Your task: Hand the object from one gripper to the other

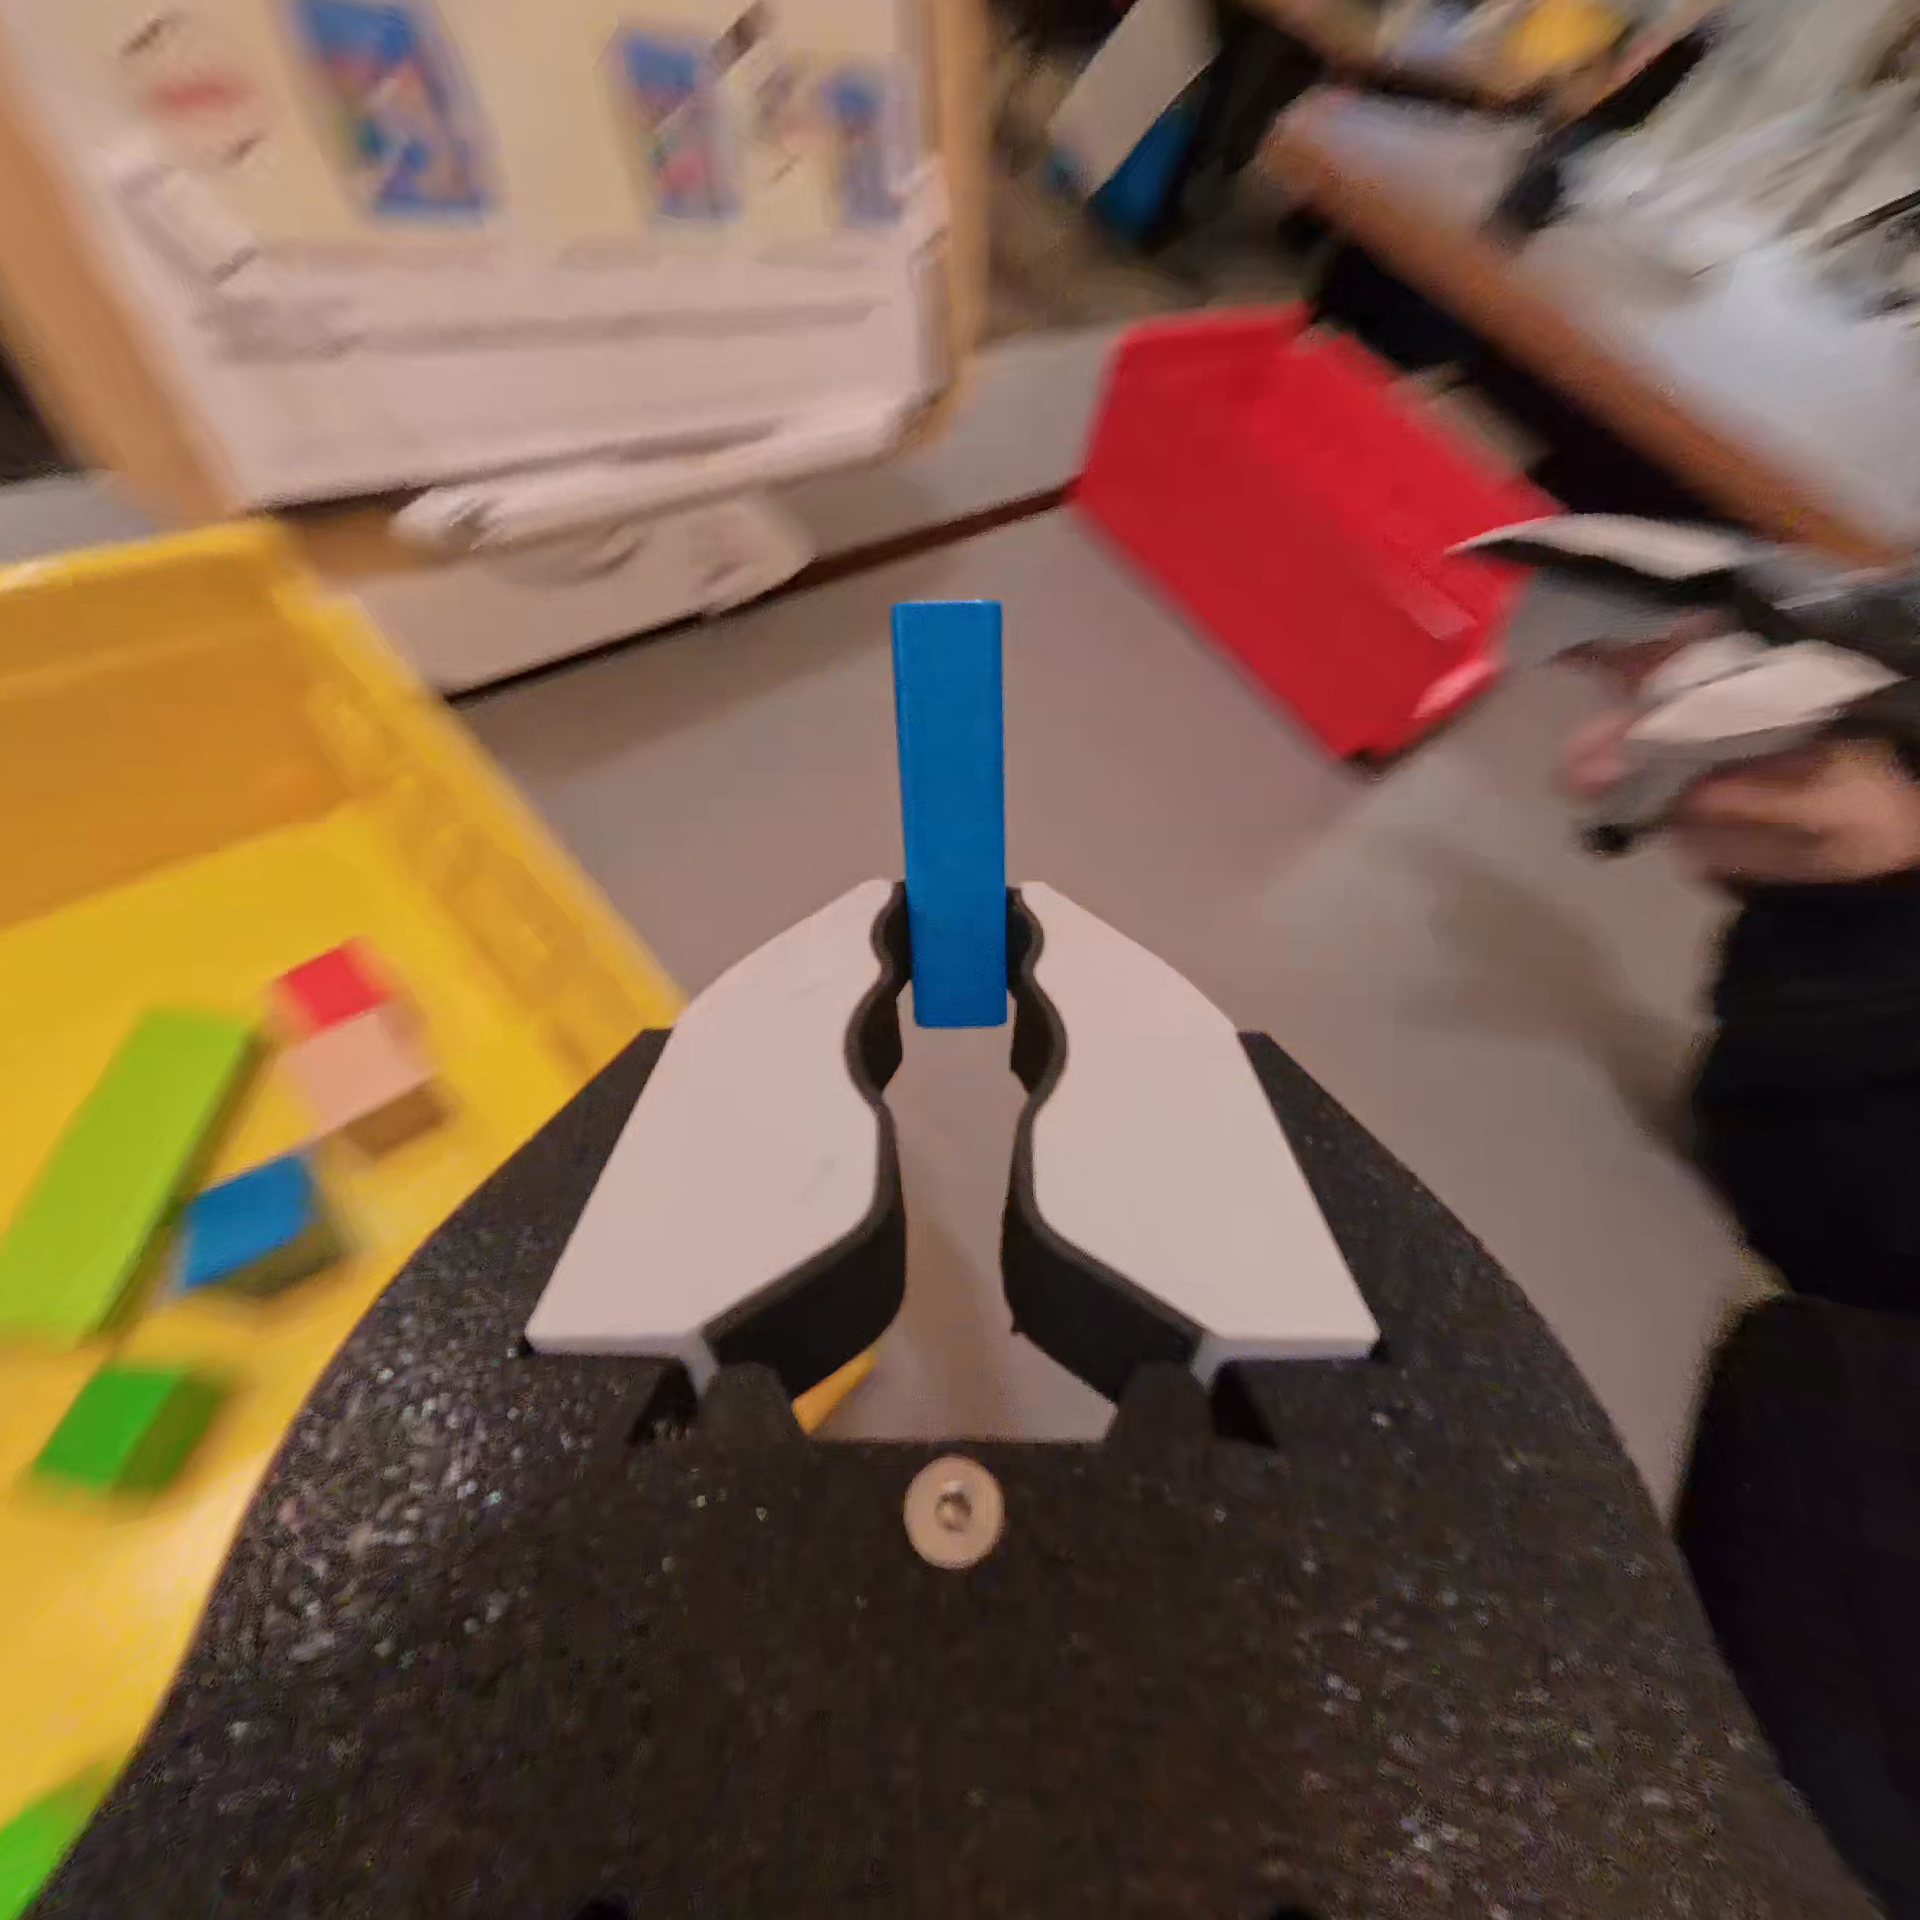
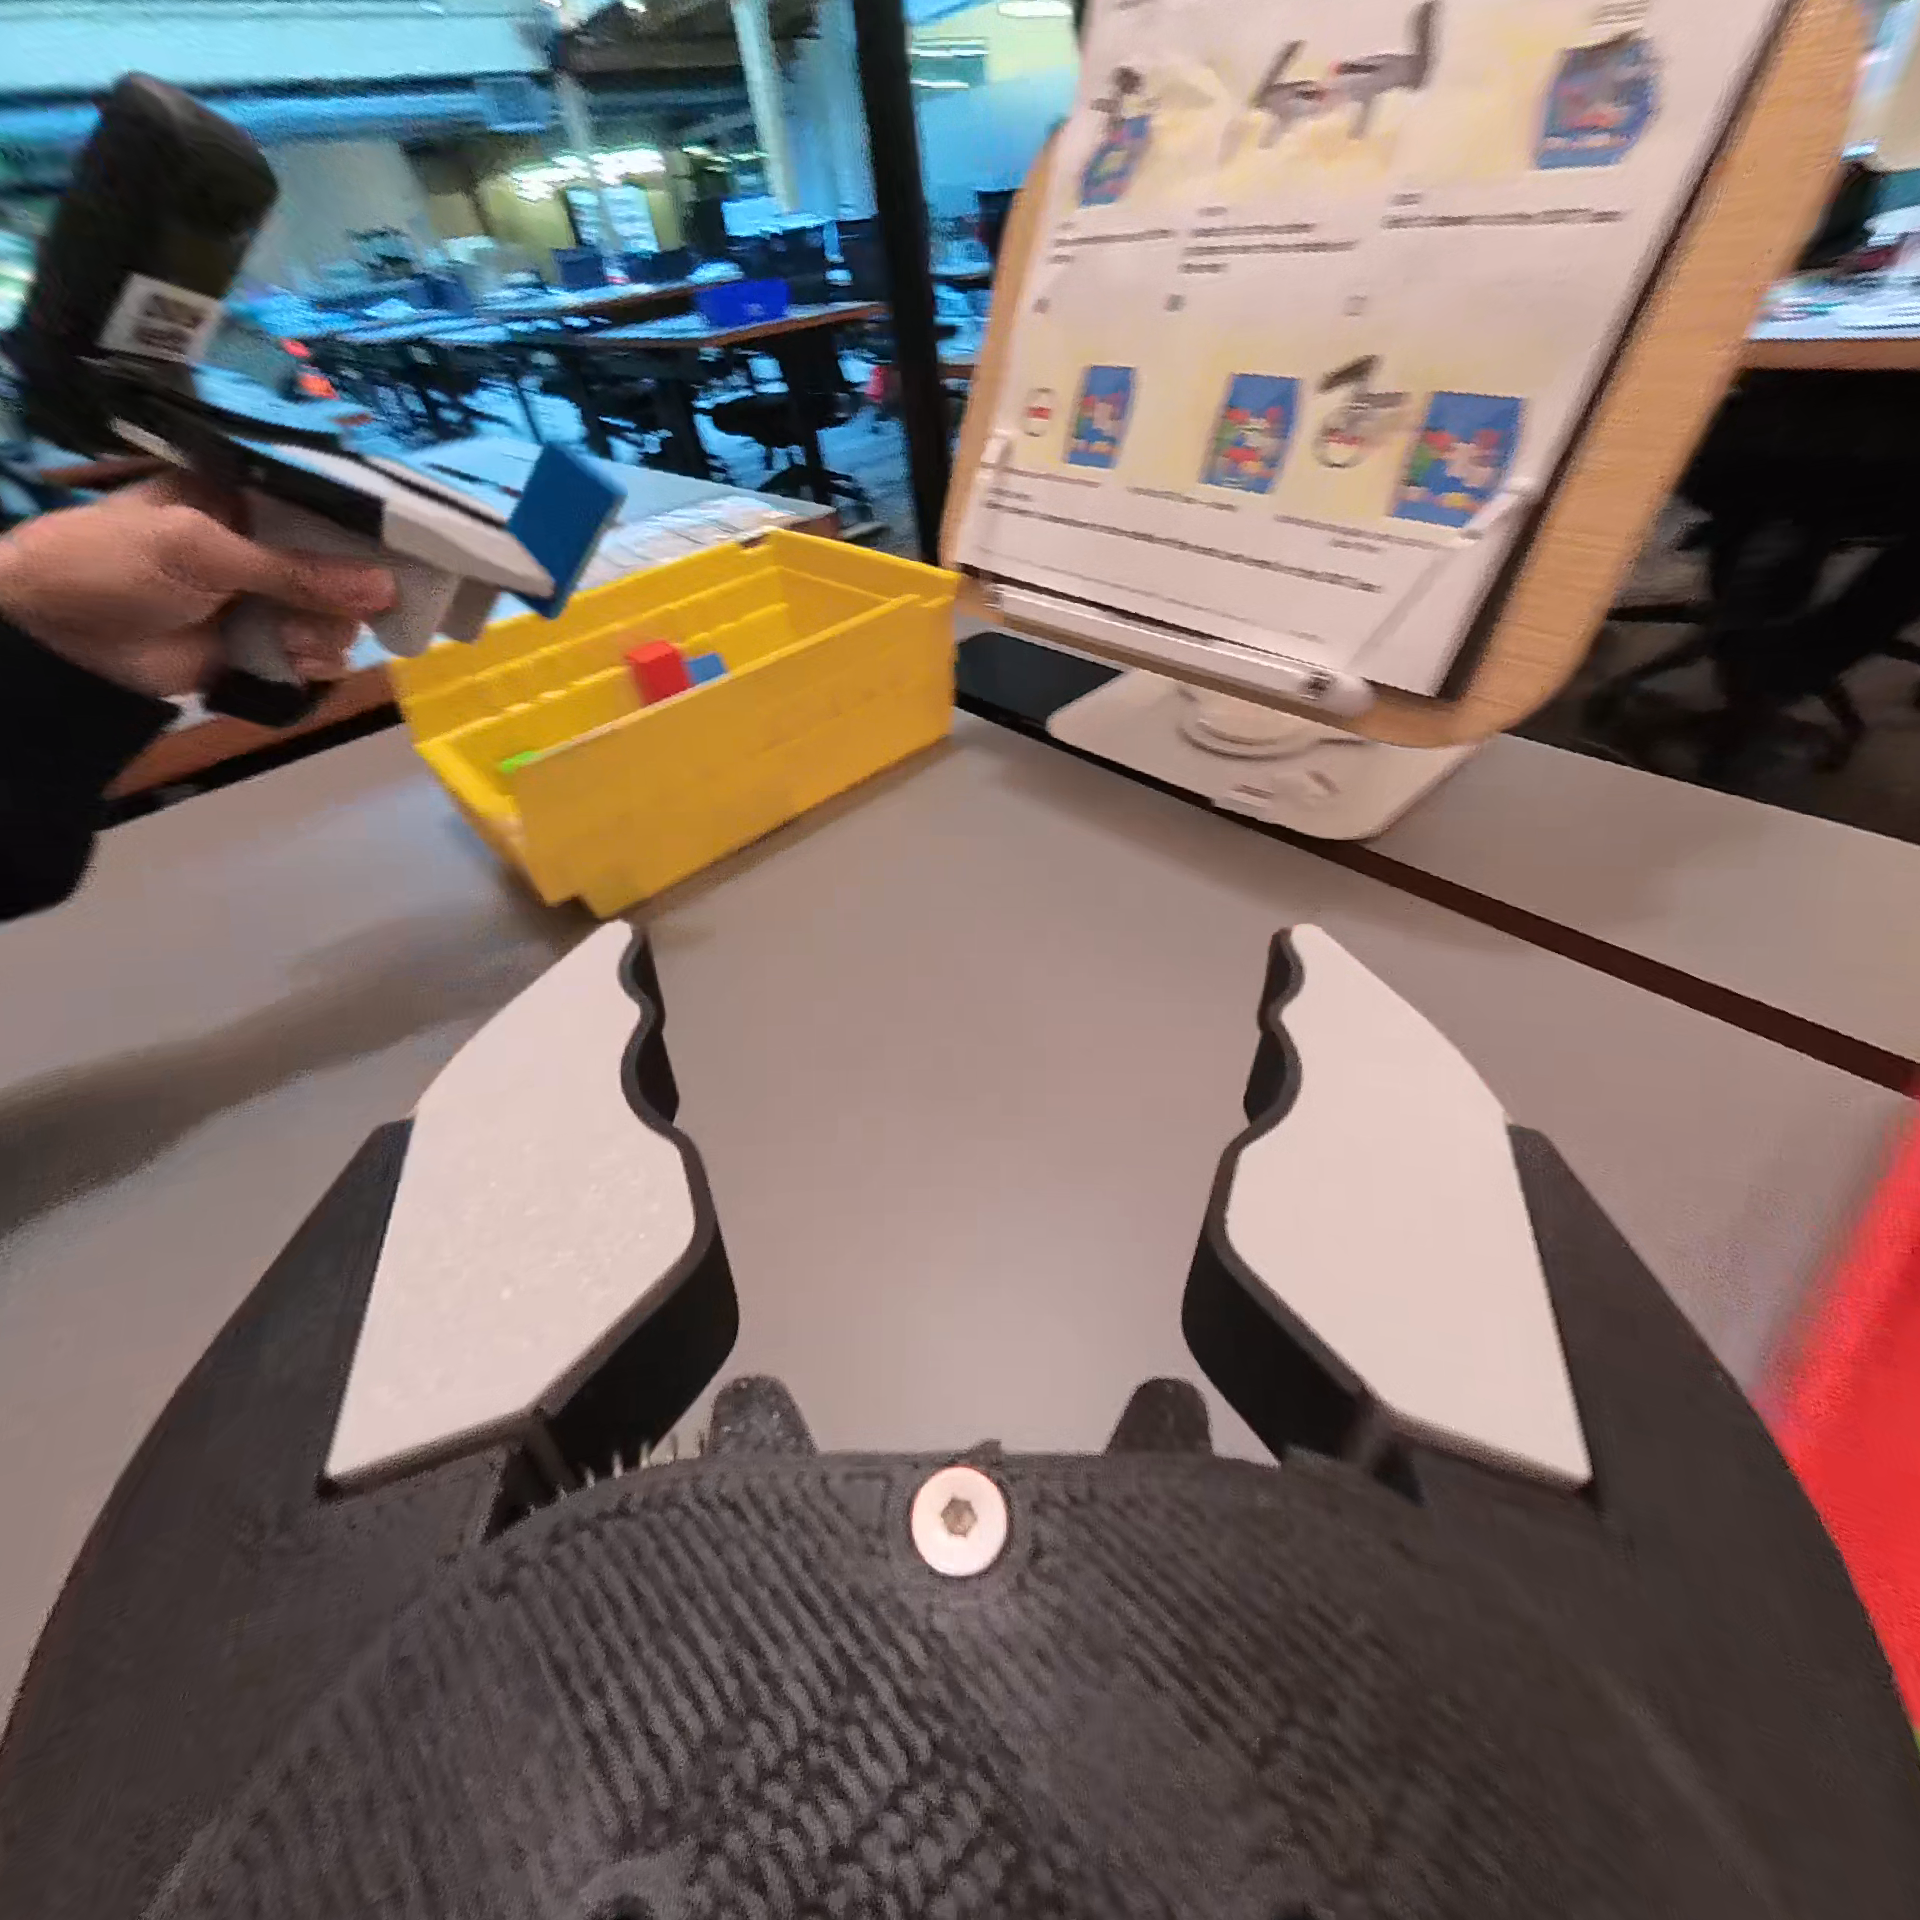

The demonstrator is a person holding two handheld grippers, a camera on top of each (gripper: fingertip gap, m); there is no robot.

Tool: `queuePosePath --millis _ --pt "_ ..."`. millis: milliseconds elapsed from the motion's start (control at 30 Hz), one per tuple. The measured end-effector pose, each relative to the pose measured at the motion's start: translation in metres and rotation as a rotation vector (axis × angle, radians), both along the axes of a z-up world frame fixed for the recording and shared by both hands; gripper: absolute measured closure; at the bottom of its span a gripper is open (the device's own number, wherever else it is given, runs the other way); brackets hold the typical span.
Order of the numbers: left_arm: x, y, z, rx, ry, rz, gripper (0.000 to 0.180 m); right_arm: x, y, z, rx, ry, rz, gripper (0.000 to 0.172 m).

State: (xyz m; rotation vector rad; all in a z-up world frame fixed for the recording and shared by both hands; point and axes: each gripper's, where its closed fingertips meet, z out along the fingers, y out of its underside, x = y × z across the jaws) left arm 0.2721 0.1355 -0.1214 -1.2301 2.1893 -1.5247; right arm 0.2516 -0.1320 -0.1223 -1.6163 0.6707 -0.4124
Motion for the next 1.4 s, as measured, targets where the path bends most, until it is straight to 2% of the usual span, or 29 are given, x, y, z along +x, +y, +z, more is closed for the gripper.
queuePosePath --millis 33,100,200,333,433,567,733,767,800,933,967,1033,1100,1167,1267,1400 --pt "-0.008 -0.02 0.015 -0.081 -0.043 -0.063 0.164 -0.003 0.01 0.003 0.024 0.004 0.039 0.062" --pt "-0.023 -0.055 0.033 -0.208 -0.094 -0.166 0.164 -0.012 0.029 0.016 0.089 0.002 0.125 0.063" --pt "-0.044 -0.1 0.045 -0.341 -0.148 -0.308 0.164 -0.024 0.048 0.037 0.207 -0.011 0.226 0.07" --pt "-0.065 -0.147 0.043 -0.44 -0.161 -0.446 0.164 -0.041 0.067 0.044 0.272 0.041 0.385 0.093" --pt "-0.076 -0.172 0.035 -0.443 -0.165 -0.515 0.164 -0.045 0.071 0.052 0.325 0.049 0.425 0.097" --pt "-0.089 -0.195 0.027 -0.406 -0.162 -0.592 0.164 -0.049 0.067 0.058 0.385 0.033 0.453 0.11" --pt "-0.095 -0.214 0.017 -0.323 -0.165 -0.626 0.164 -0.059 0.07 0.056 0.35 0.005 0.529 0.125" --pt "-0.096 -0.216 0.016 -0.32 -0.165 -0.635 0.164 -0.062 0.071 0.054 0.329 0.003 0.544 0.131" --pt "-0.097 -0.218 0.016 -0.317 -0.167 -0.643 0.164 -0.065 0.072 0.051 0.308 -0.003 0.567 0.151" --pt "-0.097 -0.224 0.018 -0.358 -0.153 -0.64 0.163 -0.067 0.069 0.053 0.326 0.036 0.57 0.154" --pt "-0.093 -0.224 0.017 -0.364 -0.137 -0.612 0.16 -0.064 0.068 0.053 0.322 0.027 0.544 0.155" --pt "-0.084 -0.222 0.011 -0.339 -0.117 -0.544 0.134 -0.051 0.056 0.056 0.315 -0.001 0.449 0.155" --pt "-0.079 -0.217 0.003 -0.284 -0.124 -0.498 0.134 -0.03 0.026 0.059 0.31 -0.01 0.303 0.154" --pt "-0.081 -0.211 0.0 -0.23 -0.159 -0.481 0.133 0.004 -0.029 0.047 0.209 -0.014 0.035 0.155" --pt "-0.082 -0.198 -0.008 -0.156 -0.152 -0.451 0.135 0.037 -0.134 0.014 0.027 0.065 -0.355 0.155" --pt "-0.083 -0.182 -0.019 -0.125 -0.116 -0.41 0.138 0.049 -0.238 -0.032 -0.138 0.246 -0.629 0.155"
